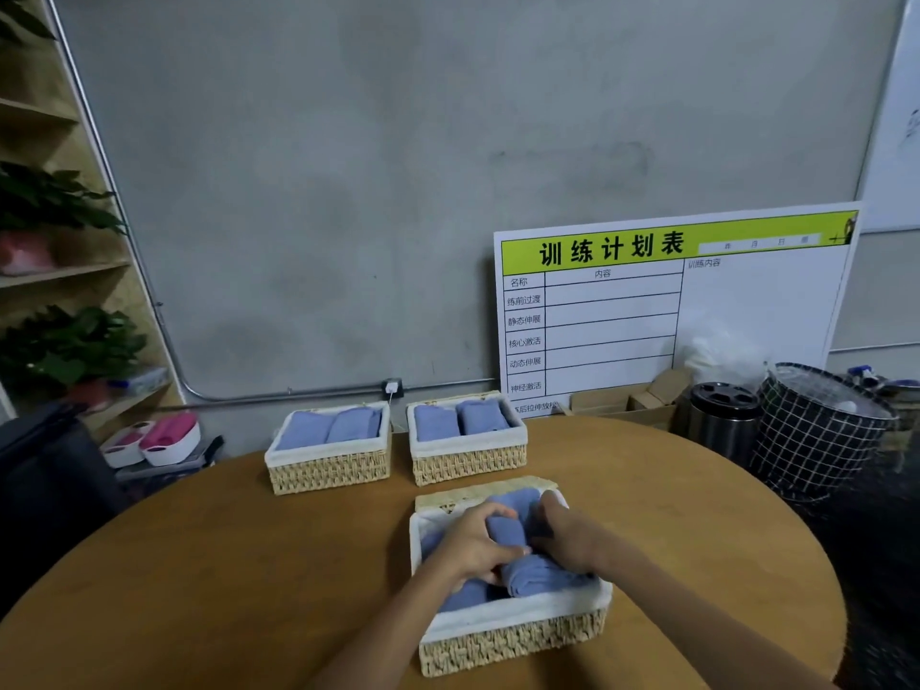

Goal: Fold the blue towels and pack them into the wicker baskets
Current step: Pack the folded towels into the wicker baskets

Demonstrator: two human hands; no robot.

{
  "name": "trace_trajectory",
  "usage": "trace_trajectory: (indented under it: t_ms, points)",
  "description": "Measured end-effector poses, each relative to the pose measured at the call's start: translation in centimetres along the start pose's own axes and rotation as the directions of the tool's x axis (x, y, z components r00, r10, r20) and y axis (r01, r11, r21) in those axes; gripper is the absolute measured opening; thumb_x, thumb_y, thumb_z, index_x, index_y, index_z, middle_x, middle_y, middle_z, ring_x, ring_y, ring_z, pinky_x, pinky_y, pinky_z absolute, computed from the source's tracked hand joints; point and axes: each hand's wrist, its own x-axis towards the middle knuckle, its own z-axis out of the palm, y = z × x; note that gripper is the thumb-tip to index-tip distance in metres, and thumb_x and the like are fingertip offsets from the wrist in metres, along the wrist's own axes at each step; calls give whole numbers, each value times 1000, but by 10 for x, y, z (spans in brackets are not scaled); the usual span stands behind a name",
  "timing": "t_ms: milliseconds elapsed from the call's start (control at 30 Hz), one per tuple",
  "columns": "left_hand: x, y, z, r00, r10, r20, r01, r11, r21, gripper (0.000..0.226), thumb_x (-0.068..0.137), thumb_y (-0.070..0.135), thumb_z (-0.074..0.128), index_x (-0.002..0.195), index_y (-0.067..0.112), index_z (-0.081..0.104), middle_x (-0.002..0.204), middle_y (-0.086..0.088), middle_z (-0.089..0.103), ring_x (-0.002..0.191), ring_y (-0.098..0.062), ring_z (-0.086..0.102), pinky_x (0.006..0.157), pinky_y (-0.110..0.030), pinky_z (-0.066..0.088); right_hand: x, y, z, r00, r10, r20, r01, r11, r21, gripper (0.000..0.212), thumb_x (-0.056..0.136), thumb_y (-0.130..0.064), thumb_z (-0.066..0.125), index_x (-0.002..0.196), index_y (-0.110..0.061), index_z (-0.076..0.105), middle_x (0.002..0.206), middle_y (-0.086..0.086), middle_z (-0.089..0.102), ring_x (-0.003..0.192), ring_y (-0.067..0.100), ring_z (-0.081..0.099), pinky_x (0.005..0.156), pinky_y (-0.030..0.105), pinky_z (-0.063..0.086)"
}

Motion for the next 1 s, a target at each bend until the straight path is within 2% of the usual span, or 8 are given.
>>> trace_trajectory:
  t_ms: [100, 133, 233, 300, 367, 500, 700, 1000]
  points:
    - [7, -14, 7, 1000, -17, 7, 16, 993, 116, 47, 85, 13, 80, 122, 27, 54, 104, -8, 60, 69, -13, 61, 51, -28, 56, 13, 7, 22, 997, -72, -25, 65, 973, -220, 38, 100, -17, 52, 132, 0, 40, 105, 3, 40, 94, 18, 41, 84, 31, 37]
    - [9, -17, 9, 1000, -22, 15, 20, 988, 154, 50, 84, 14, 80, 123, 26, 53, 101, -10, 62, 68, -15, 62, 56, -32, 58, 14, 4, 27, 996, -80, -38, 72, 983, -169, 25, 102, -19, 49, 117, 1, 49, 97, 2, 43, 88, 18, 42, 81, 32, 38]
    - [14, -20, 9, 1000, 15, 27, -22, 965, 263, 60, 79, 22, 84, 129, 23, 51, 107, -8, 65, 78, -19, 68, 67, -38, 62, 27, 12, 43, 991, 30, -133, -16, 994, 107, 36, 102, -36, 40, 79, -9, 47, 72, 8, 46, 75, 23, 46, 81, 41, 45]
    - [18, -17, 3, 998, 7, 61, -22, 965, 263, 68, 78, 26, 86, 136, 21, 49, 117, -6, 65, 87, -22, 71, 69, -41, 63, 28, 17, 34, 993, -40, -110, 31, 996, -86, 28, 93, -41, 46, 89, -14, 53, 87, 8, 51, 87, 27, 49, 93, 47, 47]
    - [15, -8, -7, 995, 20, 93, -47, 954, 296, 75, 78, 29, 86, 141, 22, 46, 129, -4, 57, 98, -22, 69, 68, -36, 61, 18, 16, 7, 972, -232, -37, 210, 930, -302, 28, 89, -30, 59, 111, -12, 56, 108, 7, 50, 92, 24, 48, 88, 38, 46]
    - [8, 2, -30, 986, 126, 113, -168, 681, 712, 93, 69, 65, 79, 146, 26, 44, 127, 1, 39, 118, -22, 50, 97, -38, 47, 10, 7, -33, 943, -323, 75, 316, 808, -497, 56, 82, -39, 74, 129, -17, 54, 132, 1, 47, 116, 24, 46, 92, 36, 38]
    - [4, -17, -14, 986, 81, 146, -167, 478, 862, 99, 77, 79, 59, 156, 28, 27, 142, 4, 34, 131, -26, 36, 104, -47, 38, 19, 19, -4, 915, -365, 170, 391, 706, -590, 70, 87, -47, 67, 148, -24, 40, 151, -3, 38, 138, 24, 31, 103, 42, 31]
    - [13, -13, -14, 985, 9, 173, -157, 466, 871, 105, 74, 81, 60, 157, 30, 23, 145, 6, 31, 133, -26, 30, 108, -52, 33, 27, 31, -7, 920, -314, 232, 391, 723, -570, 88, 83, -57, 68, 155, -28, 27, 159, -7, 26, 143, 22, 25, 107, 48, 31]
